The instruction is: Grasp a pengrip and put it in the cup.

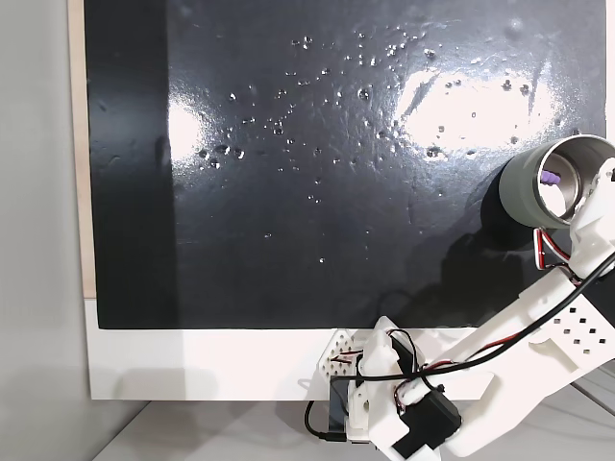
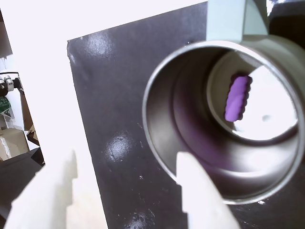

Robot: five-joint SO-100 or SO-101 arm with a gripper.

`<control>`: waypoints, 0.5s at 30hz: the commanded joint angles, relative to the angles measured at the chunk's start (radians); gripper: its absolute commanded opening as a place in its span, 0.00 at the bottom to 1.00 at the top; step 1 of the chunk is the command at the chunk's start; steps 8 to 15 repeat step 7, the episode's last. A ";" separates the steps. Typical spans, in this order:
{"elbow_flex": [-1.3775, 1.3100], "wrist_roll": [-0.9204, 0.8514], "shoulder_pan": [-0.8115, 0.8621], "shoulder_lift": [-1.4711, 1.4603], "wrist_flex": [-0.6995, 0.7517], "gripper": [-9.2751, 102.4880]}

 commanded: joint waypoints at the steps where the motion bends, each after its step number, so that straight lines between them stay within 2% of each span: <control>1: -0.014 0.008 -0.003 0.049 -0.026 0.32; 15: -0.014 0.003 0.000 0.048 -0.032 0.31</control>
